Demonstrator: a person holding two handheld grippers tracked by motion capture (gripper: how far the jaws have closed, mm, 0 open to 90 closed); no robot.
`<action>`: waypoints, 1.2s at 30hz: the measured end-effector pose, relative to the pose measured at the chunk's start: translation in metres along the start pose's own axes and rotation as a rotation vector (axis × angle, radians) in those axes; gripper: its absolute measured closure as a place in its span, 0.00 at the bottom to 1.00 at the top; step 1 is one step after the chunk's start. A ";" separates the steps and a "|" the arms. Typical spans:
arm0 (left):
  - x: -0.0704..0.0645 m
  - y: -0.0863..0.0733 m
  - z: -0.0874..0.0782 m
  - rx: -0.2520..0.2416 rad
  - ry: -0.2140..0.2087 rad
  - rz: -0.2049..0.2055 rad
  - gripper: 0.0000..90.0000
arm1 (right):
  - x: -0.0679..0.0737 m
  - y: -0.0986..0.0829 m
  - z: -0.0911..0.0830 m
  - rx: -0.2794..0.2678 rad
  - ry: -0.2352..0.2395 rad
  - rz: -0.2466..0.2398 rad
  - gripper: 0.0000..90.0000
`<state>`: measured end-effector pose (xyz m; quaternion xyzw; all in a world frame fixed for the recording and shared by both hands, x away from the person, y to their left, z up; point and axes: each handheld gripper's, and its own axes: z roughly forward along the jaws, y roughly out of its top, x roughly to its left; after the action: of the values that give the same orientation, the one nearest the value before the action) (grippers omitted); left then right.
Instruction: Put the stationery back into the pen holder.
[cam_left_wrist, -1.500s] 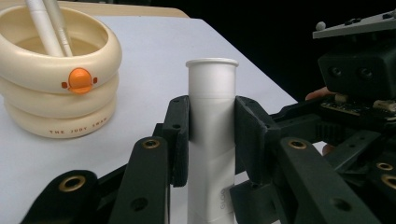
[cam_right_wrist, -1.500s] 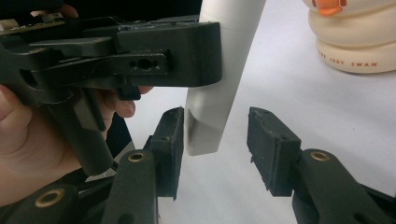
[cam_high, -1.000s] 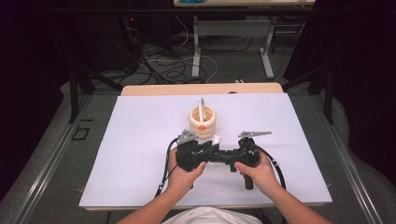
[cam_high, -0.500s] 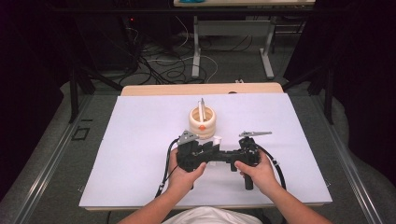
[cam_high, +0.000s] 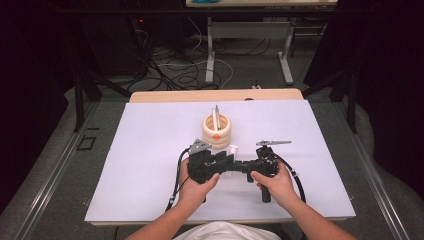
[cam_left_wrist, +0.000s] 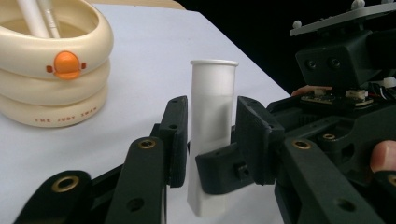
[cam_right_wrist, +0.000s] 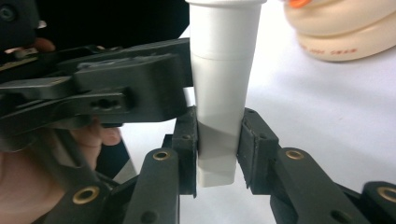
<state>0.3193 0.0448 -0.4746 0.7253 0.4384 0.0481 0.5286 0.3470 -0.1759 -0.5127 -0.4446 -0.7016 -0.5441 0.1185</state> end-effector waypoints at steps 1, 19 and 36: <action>0.002 0.001 -0.001 0.003 -0.001 0.007 0.69 | -0.001 0.001 0.000 -0.005 -0.011 -0.007 0.79; 0.039 0.000 -0.026 -0.012 0.139 -0.036 0.53 | -0.012 0.035 0.004 -0.104 -0.173 -0.133 0.79; 0.074 -0.011 -0.031 0.033 0.226 0.020 0.28 | -0.006 0.083 0.026 -0.134 -0.286 -0.227 0.79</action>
<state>0.3413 0.1187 -0.4985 0.7284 0.4886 0.1277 0.4630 0.4217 -0.1550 -0.4716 -0.4422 -0.7192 -0.5307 -0.0745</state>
